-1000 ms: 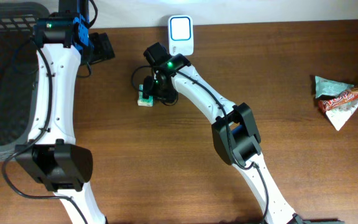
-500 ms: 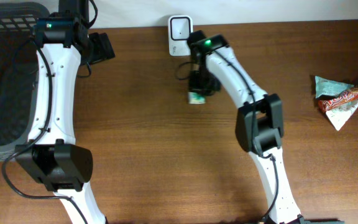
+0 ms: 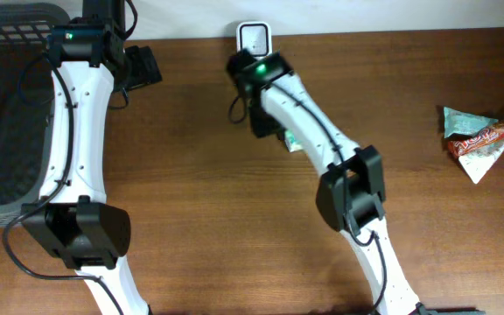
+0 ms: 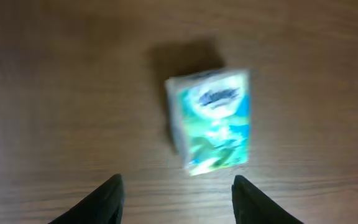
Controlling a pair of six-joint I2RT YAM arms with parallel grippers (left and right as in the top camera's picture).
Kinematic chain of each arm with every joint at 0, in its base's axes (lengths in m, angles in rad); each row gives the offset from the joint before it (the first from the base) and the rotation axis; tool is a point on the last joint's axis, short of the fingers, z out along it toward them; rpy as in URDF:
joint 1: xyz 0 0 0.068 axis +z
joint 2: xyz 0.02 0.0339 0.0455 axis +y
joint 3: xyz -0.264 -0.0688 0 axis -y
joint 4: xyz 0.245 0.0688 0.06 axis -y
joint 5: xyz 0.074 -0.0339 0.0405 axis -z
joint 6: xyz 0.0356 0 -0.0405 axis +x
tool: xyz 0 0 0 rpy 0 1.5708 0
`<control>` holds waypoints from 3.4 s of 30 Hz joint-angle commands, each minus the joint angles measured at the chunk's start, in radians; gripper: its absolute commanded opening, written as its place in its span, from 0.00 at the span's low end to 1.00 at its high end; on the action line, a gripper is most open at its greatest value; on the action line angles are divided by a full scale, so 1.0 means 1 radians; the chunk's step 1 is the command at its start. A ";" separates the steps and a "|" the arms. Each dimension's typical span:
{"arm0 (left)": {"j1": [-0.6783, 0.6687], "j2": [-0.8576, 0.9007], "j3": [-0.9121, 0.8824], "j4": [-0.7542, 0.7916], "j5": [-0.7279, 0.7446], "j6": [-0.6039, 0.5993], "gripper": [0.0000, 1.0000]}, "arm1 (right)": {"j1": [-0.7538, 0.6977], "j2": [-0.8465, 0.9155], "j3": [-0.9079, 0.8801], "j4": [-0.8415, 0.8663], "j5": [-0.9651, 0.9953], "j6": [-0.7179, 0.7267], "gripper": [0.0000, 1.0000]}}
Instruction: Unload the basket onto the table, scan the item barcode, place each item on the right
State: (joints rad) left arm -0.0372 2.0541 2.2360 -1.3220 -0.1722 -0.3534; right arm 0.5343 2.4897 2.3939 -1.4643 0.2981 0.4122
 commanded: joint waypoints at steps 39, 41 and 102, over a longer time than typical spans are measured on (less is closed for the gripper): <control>0.001 0.000 0.001 0.001 0.000 -0.009 0.99 | -0.427 -0.121 0.086 -0.235 -0.470 -0.249 0.50; 0.001 0.000 0.001 0.001 0.000 -0.009 0.99 | -0.422 -0.198 0.086 -0.235 -0.470 -0.250 0.52; 0.001 0.000 0.001 0.001 0.000 -0.009 0.99 | -0.436 -0.171 -0.414 0.146 -0.687 -0.303 0.52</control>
State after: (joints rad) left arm -0.0372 2.0541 2.2360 -1.3224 -0.1719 -0.3534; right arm 0.0933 2.3203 2.0388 -1.3556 -0.3103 0.1188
